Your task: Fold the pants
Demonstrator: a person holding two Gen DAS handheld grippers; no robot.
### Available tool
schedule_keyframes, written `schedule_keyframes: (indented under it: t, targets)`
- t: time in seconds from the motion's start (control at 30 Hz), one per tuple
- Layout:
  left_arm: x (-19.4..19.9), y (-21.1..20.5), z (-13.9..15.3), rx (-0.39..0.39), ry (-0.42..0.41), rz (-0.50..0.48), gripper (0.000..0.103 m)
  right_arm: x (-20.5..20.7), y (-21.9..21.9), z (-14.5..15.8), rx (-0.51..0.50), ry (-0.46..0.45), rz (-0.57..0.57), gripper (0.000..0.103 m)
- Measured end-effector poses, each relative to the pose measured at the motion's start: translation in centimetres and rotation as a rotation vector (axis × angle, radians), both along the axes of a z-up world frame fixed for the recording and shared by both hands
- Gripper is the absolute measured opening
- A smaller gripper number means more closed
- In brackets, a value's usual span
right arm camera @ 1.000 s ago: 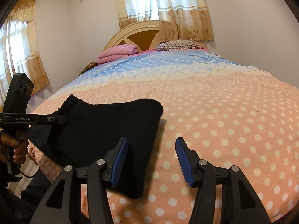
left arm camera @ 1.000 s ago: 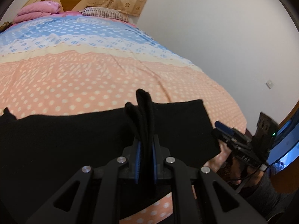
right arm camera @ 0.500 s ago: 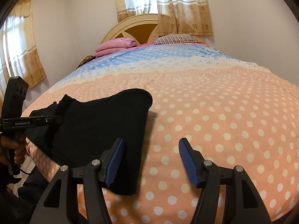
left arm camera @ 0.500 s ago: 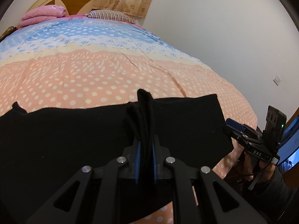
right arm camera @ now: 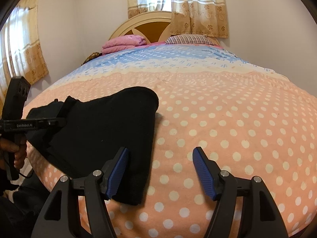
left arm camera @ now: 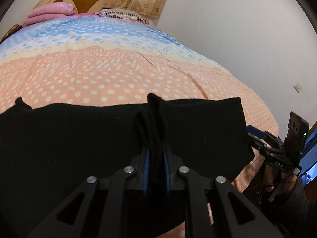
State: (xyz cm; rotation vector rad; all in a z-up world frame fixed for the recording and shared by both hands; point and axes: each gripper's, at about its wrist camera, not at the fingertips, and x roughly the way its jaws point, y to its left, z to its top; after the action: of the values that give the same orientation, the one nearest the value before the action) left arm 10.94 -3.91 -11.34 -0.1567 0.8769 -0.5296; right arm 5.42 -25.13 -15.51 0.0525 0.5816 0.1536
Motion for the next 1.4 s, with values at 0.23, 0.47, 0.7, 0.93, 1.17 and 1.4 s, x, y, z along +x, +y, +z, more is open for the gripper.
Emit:
schedule_keyframes:
  t: [0.23,0.47,0.7,0.93,1.17,1.4]
  targets:
    - [-1.2,0.2,1.3,-0.030,-0.044,-0.029,0.011,-0.3,0.0,0.3,-0.011,-0.028,-0.019,0.069]
    - [-1.1,1.3,1.8,-0.030,-0.049,0.011,0.011,-1.2,0.2,1.1,-0.023,-0.095,-0.018,0.069]
    - [-0.3,1.7,0.0,-0.004,0.002,0.042,0.012,-1.4,2.9,3.4,-0.022,-0.197,0.085,0.073]
    - [-0.5,2.4,-0.1,-0.009,0.010,0.054,0.019,4.6,6.0,2.4,-0.038,-0.037,0.154,0.074]
    - [-1.1,3.5,-0.3,-0.024,0.012,0.068,0.019,3.3,6.3,2.6,-0.080,-0.062,0.133,0.074]
    - [-1.4,3.5,-0.3,-0.016,0.006,0.062,0.019,4.8,9.3,1.6,-0.131,0.029,0.210,0.076]
